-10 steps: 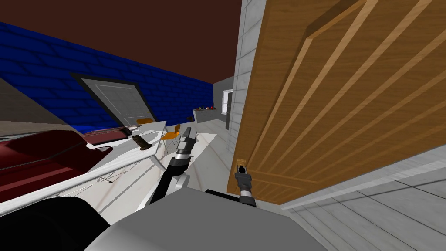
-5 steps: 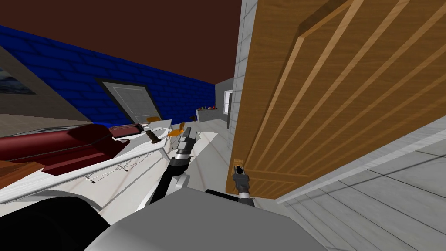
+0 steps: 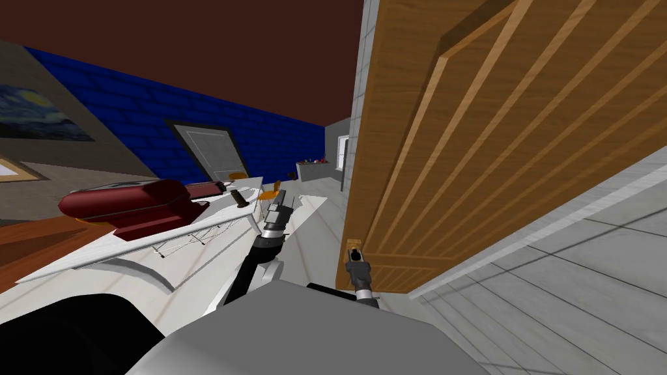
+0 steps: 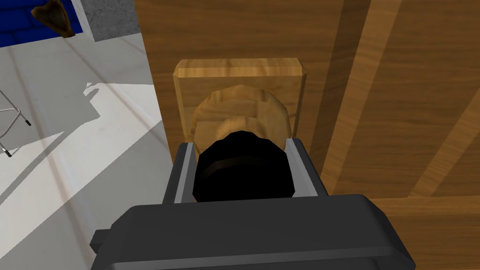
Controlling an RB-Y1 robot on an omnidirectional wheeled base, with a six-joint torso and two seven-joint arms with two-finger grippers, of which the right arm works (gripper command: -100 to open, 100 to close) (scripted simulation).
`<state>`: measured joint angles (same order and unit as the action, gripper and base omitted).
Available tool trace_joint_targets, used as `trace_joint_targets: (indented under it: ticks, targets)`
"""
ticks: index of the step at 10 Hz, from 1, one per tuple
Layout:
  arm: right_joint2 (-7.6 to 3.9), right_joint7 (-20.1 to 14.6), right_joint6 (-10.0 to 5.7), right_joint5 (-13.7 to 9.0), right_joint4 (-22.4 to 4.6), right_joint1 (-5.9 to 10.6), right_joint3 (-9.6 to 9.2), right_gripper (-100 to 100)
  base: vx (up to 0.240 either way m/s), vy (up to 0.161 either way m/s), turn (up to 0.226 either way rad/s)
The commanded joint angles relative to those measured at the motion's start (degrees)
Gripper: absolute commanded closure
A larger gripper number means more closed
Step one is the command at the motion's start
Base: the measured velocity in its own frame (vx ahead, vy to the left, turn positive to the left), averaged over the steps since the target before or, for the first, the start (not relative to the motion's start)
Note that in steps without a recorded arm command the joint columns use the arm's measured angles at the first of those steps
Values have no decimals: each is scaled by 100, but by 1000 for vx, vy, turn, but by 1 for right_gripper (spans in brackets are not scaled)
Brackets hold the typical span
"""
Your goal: Push the door open
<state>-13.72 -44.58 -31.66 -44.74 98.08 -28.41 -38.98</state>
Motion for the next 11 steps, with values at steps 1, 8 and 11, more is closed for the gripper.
trace_joint_targets:
  ticks: [1, 8, 11]
  targets:
    - [-94, -43, -8, 37, 50, 5, -103, 100, -184, -111, 80]
    - [-463, -252, -75, 130, 129, 16, -430, 100, -130, -88, 62]
    - [-918, -490, -338, 198, 243, -49, -631, 100, -45, -22, 24]
